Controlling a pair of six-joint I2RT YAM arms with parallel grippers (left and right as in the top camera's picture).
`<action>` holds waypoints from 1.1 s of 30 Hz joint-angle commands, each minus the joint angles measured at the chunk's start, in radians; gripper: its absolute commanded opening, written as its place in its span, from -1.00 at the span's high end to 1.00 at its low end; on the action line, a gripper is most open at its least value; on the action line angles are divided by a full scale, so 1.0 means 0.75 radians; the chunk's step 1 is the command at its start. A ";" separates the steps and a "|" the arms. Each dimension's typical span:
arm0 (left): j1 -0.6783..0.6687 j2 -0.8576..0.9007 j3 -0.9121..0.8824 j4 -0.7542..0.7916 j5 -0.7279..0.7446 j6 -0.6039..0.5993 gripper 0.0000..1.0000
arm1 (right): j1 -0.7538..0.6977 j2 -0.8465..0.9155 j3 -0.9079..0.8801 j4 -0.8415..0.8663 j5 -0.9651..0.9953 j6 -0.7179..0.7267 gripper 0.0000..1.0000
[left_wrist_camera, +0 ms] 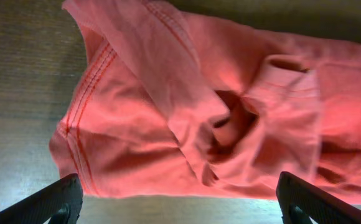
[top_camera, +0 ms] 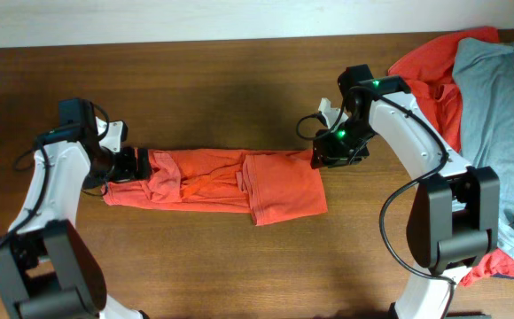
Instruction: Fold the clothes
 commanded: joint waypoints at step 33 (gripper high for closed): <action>0.013 0.409 0.007 0.154 0.258 0.128 -0.31 | 0.035 -0.028 0.019 -0.051 -0.043 -0.067 0.03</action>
